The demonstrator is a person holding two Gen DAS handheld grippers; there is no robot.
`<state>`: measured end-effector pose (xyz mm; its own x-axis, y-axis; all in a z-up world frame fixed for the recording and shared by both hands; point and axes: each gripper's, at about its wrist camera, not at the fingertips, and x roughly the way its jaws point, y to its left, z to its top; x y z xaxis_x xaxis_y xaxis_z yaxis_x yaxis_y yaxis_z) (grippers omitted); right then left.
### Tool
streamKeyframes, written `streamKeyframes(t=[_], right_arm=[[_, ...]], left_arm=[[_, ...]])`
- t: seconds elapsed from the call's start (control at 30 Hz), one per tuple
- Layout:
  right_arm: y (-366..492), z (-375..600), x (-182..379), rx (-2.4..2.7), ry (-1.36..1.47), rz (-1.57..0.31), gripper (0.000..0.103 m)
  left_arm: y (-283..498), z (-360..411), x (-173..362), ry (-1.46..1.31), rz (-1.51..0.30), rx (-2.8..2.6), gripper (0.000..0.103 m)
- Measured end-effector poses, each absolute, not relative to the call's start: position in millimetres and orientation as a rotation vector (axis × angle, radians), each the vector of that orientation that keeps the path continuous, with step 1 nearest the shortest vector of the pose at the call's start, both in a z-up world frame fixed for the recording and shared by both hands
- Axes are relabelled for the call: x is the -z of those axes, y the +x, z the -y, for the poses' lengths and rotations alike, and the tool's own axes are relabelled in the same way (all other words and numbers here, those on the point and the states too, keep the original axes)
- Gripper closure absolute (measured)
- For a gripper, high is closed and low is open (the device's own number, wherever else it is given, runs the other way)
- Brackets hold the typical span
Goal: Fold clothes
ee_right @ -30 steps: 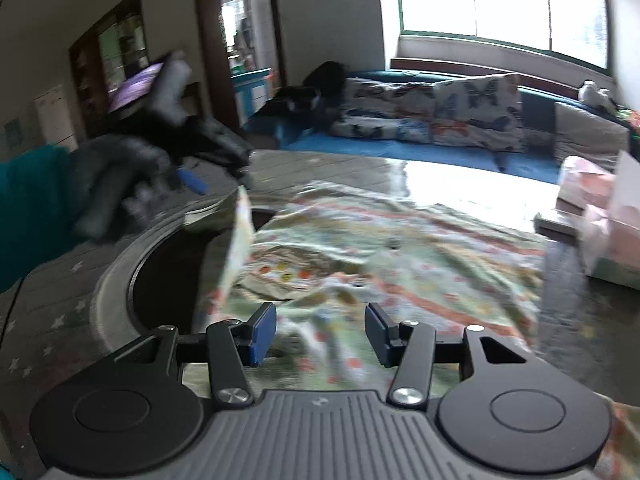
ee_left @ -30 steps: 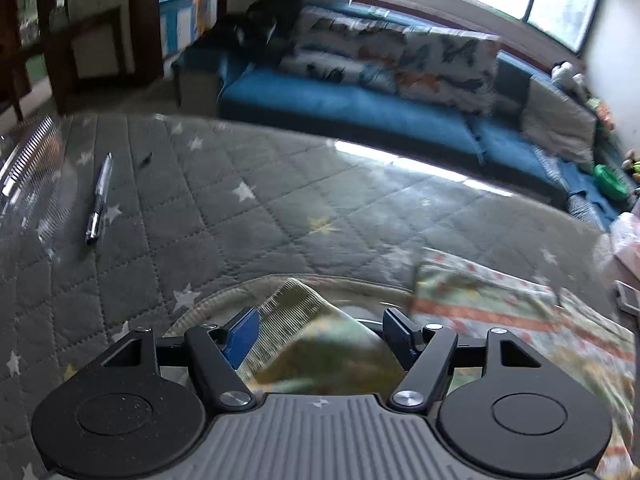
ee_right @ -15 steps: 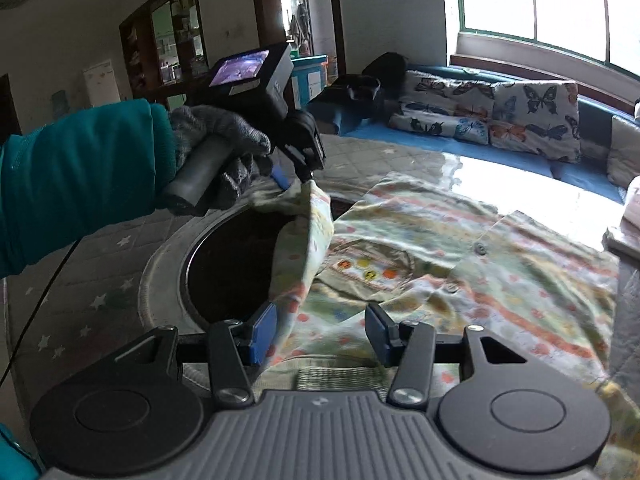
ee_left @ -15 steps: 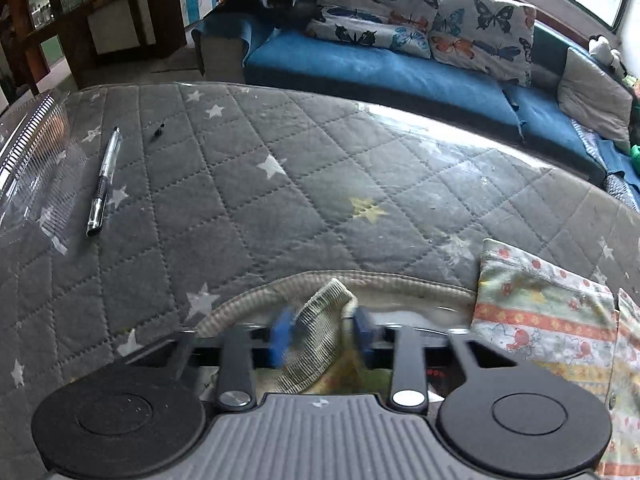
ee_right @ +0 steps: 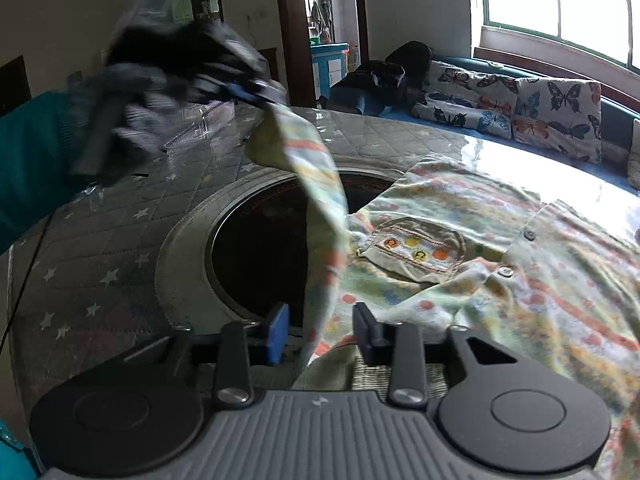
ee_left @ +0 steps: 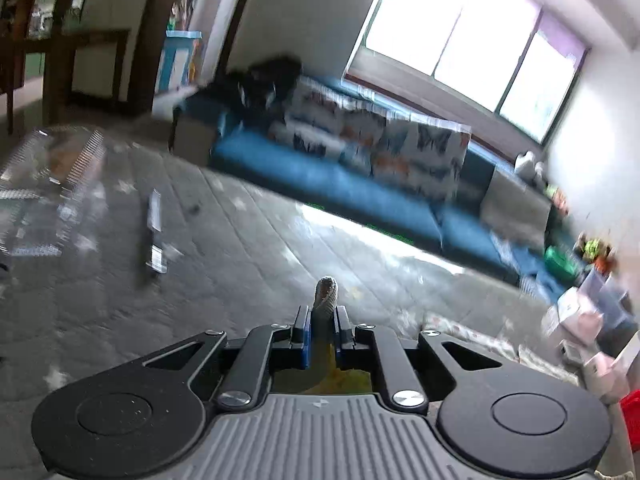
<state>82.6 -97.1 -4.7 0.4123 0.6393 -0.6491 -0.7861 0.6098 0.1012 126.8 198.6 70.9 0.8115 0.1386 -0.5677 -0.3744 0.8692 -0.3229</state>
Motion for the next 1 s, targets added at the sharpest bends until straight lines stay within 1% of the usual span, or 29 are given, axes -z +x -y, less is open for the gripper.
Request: streamKeyframes(t=[0.03, 0.07, 0.13, 0.27, 0.37, 0.43, 0.5, 0.53, 0.57, 0.6, 0.63, 0.67, 0.7, 0.8, 1.0], right_arm=[[82.6, 95.7, 6.4, -0.908, -0.234, -0.710, 0.071], [82.4, 94.1, 8.2, -0.913, -0.234, -0.716, 0.079], [78.9, 90.0, 10.5, -0.944, -0.246, -0.733, 0.085], [62.2, 82.2, 11.5, -1.039, -0.324, -0.742, 0.086], [54.9, 80.1, 10.5, -1.087, -0.352, -0.757, 0.086], [53.2, 80.5, 8.2, -1.111, -0.354, -0.755, 0.084], [55.3, 81.2, 3.3, -1.115, -0.334, -0.743, 0.083], [57.3, 81.6, 0.3, -1.111, -0.319, -0.734, 0.080], [59.2, 81.0, -1.1, -1.108, -0.308, -0.730, 0.079], [60.8, 78.3, 0.7, -1.104, -0.307, -0.734, 0.079], [62.5, 75.7, 2.4, -1.099, -0.306, -0.738, 0.074], [64.2, 73.0, 4.2, -1.095, -0.305, -0.742, 0.066], [65.9, 70.3, 6.0, -1.091, -0.304, -0.746, 0.064], [70.9, 62.3, 11.3, -1.078, -0.302, -0.759, 0.063], [79.2, 50.0, 21.3, -1.057, -0.291, -0.783, 0.066]], left_arm=[[118.1, -204.4, -72.2, -0.437, -0.545, -0.291, 0.091], [109.8, -210.0, -72.3, -0.430, -0.534, -0.299, 0.091], [95.0, -220.9, -68.0, -0.409, -0.535, -0.317, 0.091], [62.6, -233.9, -55.9, -0.342, -0.538, -0.317, 0.091], [43.5, -242.6, -44.6, -0.319, -0.586, -0.369, 0.087], [33.3, -248.8, -38.3, -0.322, -0.622, -0.416, 0.081], [23.8, -252.9, -36.1, -0.307, -0.630, -0.466, 0.081], [21.8, -255.2, -36.6, -0.314, -0.632, -0.484, 0.071], [19.9, -257.6, -37.2, -0.321, -0.634, -0.502, 0.064], [17.9, -260.0, -37.8, -0.328, -0.636, -0.520, 0.056], [16.1, -260.8, -38.6, -0.331, -0.636, -0.528, 0.055], [16.7, -259.0, -39.3, -0.328, -0.636, -0.518, 0.055], [21.0, -256.7, -39.2, -0.319, -0.643, -0.504, 0.053], [41.7, -251.2, -32.7, -0.283, -0.682, -0.463, 0.050], [72.8, -250.3, -13.2, -0.237, -0.750, -0.424, 0.052]])
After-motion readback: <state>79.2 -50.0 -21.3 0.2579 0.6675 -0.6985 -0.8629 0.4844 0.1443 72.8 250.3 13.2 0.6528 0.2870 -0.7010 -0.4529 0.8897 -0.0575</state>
